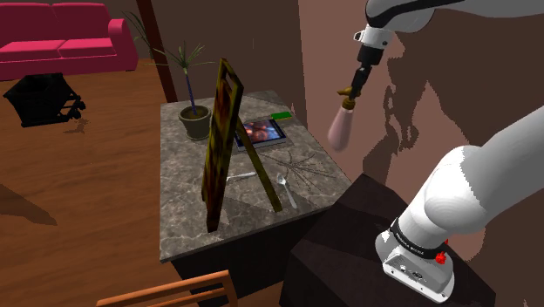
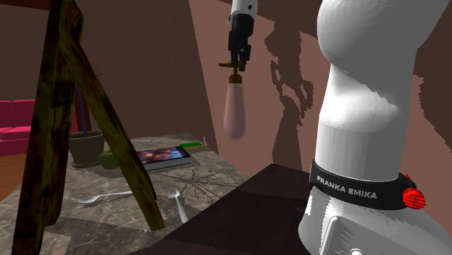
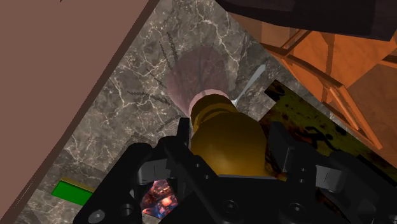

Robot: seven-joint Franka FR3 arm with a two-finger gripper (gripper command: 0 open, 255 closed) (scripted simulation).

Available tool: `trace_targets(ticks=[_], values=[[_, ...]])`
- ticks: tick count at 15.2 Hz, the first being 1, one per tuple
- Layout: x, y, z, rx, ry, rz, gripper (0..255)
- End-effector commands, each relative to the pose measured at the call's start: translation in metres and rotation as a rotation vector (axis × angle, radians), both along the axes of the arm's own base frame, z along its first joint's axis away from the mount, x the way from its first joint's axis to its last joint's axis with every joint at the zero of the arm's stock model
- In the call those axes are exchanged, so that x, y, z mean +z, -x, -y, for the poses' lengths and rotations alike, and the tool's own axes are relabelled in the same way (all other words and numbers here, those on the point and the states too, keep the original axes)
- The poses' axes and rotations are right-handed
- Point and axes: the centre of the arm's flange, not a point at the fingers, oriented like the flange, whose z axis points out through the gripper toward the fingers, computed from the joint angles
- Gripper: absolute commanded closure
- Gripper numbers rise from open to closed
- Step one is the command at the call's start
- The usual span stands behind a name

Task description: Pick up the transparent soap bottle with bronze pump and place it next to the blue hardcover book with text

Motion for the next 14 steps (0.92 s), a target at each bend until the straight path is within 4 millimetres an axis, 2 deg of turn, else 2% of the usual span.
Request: trace_targets(ticks=[1,14], values=[[0.010,0.001,0.001,0.000,0.000,0.000,255],[0.079,0.001,0.001,0.000,0.000,0.000,255]])
